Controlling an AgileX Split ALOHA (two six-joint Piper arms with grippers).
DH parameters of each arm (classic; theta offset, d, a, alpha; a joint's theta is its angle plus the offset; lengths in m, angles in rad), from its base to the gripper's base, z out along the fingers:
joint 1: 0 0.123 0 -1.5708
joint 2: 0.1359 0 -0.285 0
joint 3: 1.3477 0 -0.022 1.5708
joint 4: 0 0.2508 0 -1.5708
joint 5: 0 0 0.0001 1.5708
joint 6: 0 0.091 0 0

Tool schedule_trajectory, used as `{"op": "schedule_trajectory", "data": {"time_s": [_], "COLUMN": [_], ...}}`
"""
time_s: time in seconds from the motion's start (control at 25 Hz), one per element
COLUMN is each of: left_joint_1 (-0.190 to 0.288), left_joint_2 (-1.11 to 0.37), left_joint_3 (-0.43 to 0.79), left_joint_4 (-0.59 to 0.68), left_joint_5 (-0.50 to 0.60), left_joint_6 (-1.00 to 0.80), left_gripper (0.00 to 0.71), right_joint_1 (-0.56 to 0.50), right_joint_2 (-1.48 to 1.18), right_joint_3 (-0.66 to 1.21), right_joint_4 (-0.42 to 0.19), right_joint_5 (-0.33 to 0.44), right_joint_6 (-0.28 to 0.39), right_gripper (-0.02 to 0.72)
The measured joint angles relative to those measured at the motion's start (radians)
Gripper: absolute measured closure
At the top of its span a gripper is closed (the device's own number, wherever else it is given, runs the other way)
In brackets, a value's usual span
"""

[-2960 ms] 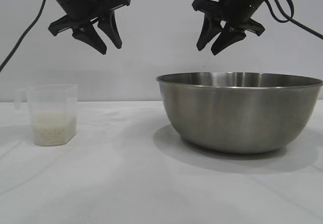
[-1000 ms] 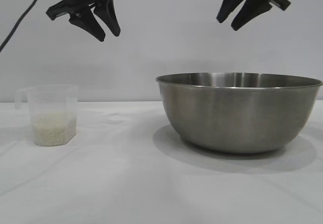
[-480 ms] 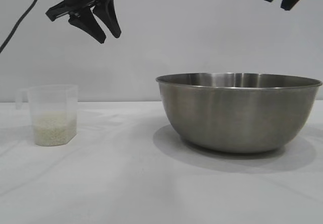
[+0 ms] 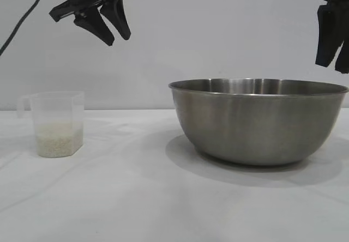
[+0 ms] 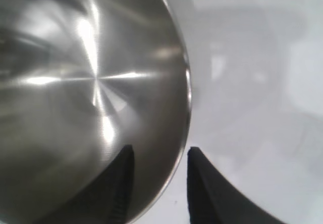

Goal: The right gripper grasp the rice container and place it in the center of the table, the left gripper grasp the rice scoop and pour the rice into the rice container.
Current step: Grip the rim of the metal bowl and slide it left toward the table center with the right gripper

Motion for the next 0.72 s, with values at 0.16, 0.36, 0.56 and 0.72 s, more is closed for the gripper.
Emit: {"op": "schedule_trajectory", "data": {"time_s": [0.16, 0.36, 0.56, 0.72], "left_joint_1": [0.000, 0.000, 0.000, 0.000], "left_joint_2": [0.000, 0.000, 0.000, 0.000], "left_joint_3": [0.000, 0.000, 0.000, 0.000], "left_joint_4": [0.002, 0.002, 0.003, 0.012], "left_joint_5": [0.000, 0.000, 0.000, 0.000], "left_joint_6": [0.000, 0.000, 0.000, 0.000], "left_gripper": [0.439, 0.439, 0.439, 0.439], "right_joint_1": [0.000, 0.000, 0.000, 0.000], "right_joint_2": [0.015, 0.068, 0.103, 0.122], "right_joint_3": [0.000, 0.000, 0.000, 0.000], "right_joint_4": [-0.025, -0.029, -0.024, 0.003], "right_joint_5": [-0.009, -0.016, -0.024, -0.027], "right_joint_6": [0.009, 0.014, 0.015, 0.016], "right_gripper": [0.455, 0.455, 0.519, 0.664]}}
